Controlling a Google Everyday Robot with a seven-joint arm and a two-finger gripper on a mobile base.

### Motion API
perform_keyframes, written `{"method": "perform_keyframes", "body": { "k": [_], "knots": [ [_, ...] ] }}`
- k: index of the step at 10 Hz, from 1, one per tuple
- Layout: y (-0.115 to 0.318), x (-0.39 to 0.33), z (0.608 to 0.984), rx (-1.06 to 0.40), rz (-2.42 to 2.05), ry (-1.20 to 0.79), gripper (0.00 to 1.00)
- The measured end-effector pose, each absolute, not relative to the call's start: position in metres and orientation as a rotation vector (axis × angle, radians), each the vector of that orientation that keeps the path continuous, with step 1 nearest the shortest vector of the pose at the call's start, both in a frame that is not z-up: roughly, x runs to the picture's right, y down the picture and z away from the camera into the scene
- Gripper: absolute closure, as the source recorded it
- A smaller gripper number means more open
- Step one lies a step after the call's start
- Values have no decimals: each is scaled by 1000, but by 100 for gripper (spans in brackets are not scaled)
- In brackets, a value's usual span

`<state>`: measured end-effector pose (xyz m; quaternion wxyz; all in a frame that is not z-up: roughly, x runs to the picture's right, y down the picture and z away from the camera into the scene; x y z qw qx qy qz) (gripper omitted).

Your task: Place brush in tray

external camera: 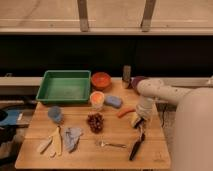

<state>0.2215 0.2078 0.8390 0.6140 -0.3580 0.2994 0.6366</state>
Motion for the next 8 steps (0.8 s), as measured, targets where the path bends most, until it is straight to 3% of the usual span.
{"method": "perform_keyframes", "body": {
  "k": [1, 4, 8],
  "knots": [
    [207, 223, 838, -827, 1473, 682, 99],
    [183, 235, 825, -784, 1515, 629, 100],
    [121, 259, 795, -663, 1590, 522, 100]
  ]
}}
